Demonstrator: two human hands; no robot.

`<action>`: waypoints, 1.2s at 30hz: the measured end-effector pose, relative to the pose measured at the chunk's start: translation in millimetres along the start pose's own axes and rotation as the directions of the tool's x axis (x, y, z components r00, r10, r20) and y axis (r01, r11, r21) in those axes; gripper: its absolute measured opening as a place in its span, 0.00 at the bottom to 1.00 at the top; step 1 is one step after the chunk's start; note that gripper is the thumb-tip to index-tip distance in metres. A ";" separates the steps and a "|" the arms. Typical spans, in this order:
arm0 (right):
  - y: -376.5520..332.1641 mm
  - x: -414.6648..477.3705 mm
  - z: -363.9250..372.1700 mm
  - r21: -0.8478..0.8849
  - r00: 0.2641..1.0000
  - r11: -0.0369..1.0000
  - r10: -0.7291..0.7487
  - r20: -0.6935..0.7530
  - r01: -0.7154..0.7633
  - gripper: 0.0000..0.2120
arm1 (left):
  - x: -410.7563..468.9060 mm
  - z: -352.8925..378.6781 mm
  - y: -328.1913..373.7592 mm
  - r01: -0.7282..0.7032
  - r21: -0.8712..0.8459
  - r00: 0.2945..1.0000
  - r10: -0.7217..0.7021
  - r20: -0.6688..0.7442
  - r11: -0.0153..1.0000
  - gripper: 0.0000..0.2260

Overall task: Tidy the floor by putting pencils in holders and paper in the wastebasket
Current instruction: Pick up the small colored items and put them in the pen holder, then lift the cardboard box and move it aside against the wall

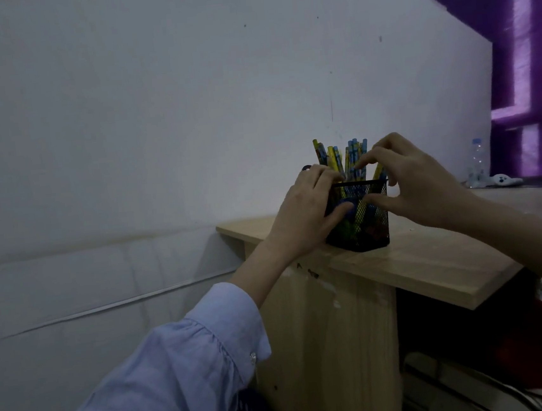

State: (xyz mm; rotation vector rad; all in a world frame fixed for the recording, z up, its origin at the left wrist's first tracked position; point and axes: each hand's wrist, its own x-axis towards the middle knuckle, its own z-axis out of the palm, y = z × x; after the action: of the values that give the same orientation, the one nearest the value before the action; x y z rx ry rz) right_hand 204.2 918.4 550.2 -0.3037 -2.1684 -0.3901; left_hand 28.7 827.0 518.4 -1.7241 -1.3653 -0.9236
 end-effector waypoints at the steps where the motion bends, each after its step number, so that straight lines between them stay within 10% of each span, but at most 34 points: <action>1: -4.5 1.6 -1.0 -0.002 1.000 1.000 -0.014 0.015 0.014 0.22 | -2.7 -3.8 -0.3 0.003 0.017 1.000 -0.003 0.007 1.000 0.18; 15: -108.4 48.6 18.8 -0.064 0.891 0.937 -0.303 0.339 0.343 0.27 | -91.3 -114.1 -36.4 0.192 0.401 0.964 -0.249 0.095 0.896 0.18; 36: -365.8 74.8 54.3 0.250 0.695 0.709 -0.702 0.157 0.659 0.37 | -262.7 -368.2 -22.7 0.502 0.801 0.729 -0.658 -0.188 0.327 0.31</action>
State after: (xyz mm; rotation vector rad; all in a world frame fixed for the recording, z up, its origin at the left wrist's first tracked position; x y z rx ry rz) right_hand -8.3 608.1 519.7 0.6312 -2.4853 -0.5904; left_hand -72.9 389.1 463.2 -0.5383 -2.1620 -0.3075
